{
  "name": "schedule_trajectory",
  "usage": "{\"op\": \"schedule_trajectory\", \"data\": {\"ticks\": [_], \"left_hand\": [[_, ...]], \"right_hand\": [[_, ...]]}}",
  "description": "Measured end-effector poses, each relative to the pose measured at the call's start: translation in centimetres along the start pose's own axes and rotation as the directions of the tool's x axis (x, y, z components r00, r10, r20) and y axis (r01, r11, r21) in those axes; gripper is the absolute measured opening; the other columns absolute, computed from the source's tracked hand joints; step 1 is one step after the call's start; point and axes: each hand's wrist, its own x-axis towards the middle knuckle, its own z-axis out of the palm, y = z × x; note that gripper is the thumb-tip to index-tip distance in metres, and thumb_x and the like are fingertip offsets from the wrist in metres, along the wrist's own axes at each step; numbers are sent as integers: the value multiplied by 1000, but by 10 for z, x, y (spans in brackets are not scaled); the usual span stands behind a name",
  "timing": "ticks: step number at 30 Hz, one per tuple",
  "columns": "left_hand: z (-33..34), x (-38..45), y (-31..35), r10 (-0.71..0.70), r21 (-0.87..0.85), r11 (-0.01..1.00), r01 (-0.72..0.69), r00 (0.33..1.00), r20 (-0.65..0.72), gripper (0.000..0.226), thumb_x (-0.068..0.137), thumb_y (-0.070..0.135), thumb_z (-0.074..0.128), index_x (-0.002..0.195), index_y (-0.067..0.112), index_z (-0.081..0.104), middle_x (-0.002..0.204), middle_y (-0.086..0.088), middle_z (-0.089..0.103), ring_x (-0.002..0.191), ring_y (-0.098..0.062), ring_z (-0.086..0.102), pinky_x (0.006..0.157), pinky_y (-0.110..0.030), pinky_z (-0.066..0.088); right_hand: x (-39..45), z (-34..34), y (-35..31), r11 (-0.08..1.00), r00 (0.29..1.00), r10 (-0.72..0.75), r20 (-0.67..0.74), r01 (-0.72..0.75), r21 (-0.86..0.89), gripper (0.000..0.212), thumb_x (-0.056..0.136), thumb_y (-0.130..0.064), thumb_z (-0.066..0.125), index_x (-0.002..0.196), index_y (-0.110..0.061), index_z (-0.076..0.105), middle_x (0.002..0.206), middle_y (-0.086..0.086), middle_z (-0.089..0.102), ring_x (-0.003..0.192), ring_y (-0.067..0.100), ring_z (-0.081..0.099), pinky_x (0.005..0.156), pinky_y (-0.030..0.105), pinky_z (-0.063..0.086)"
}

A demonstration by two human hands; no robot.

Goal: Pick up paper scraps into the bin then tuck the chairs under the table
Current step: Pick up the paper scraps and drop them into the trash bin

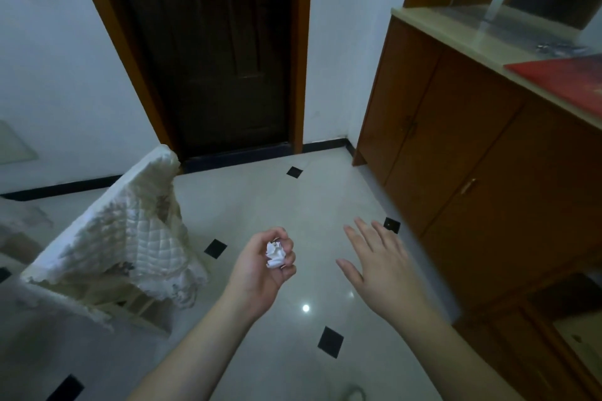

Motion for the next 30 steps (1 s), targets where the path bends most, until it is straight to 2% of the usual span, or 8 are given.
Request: {"op": "schedule_trajectory", "data": {"ticks": [2, 7, 12, 15, 17, 21, 26, 30], "left_hand": [[6, 30, 8, 20, 0, 1000, -20, 1000, -6, 4, 75, 17, 54, 76, 14, 52, 67, -2, 46, 52, -15, 38, 47, -24, 30], [29, 114, 20, 39, -3, 999, -39, 997, -72, 8, 72, 17, 57, 78, 14, 53, 68, -2, 46, 53, -15, 36, 47, -23, 31], [61, 181, 47, 61, -20, 998, -64, 990, -126, 6, 75, 15, 55, 79, 12, 52, 68, -4, 47, 53, -16, 41, 48, -24, 35], [68, 207, 70, 104, -21, 994, -107, 986, -130, 4, 79, 15, 52, 78, 12, 52, 69, -4, 47, 53, -16, 41, 50, -25, 34], [65, 221, 86, 129, -27, 991, -135, 978, -163, 4, 79, 16, 52, 78, 12, 52, 69, -4, 48, 54, -16, 41, 52, -25, 33], [43, 250, 115, 173, -82, 977, -199, 953, -247, 2, 79, 16, 52, 78, 14, 52, 67, -3, 47, 52, -15, 40, 50, -24, 31], [3, 290, 155, 212, -146, 953, -266, 928, -308, 2, 78, 16, 52, 77, 14, 51, 67, -2, 46, 50, -13, 39, 44, -21, 25], [-39, 321, 196, 263, -163, 929, -333, 902, -344, 2, 78, 16, 53, 77, 14, 52, 67, -2, 47, 52, -13, 39, 48, -23, 25]], "right_hand": [[31, 5, 13, 1000, 1000, -6, -6, 6, -1, 64, 95, -62, 18, 151, -30, 15, 159, -4, 12, 146, 21, 9, 109, 33, -6], [115, 16, 47, 999, 999, -38, 14, 38, 24, 70, 90, -62, 14, 145, -26, 35, 153, 2, 32, 140, 27, 28, 112, 41, 15], [198, 8, 81, 993, 994, -111, 8, 110, 34, 62, 95, -59, 24, 149, -28, 24, 157, 0, 21, 144, 24, 17, 112, 37, 1], [247, 2, 85, 989, 989, -150, -8, 150, 10, 62, 95, -59, 24, 147, -26, 31, 154, 2, 30, 142, 26, 25, 113, 39, 10], [277, -1, 80, 979, 979, -203, 5, 203, 1, 62, 95, -59, 23, 146, -25, 33, 153, 2, 32, 141, 26, 27, 113, 39, 12], [335, 4, 59, 950, 951, -311, 9, 310, 40, 64, 96, -59, 23, 151, -29, 14, 159, -2, 12, 146, 21, 7, 113, 34, -3], [411, 16, 6, 914, 914, -403, 37, 400, 63, 64, 95, -61, 22, 151, -32, 10, 160, -4, 9, 146, 20, 4, 115, 36, -1], [474, 27, -48, 887, 886, -461, 42, 460, 31, 66, 94, -62, 23, 151, -32, 10, 160, -3, 9, 146, 22, 6, 115, 36, 0]]}}
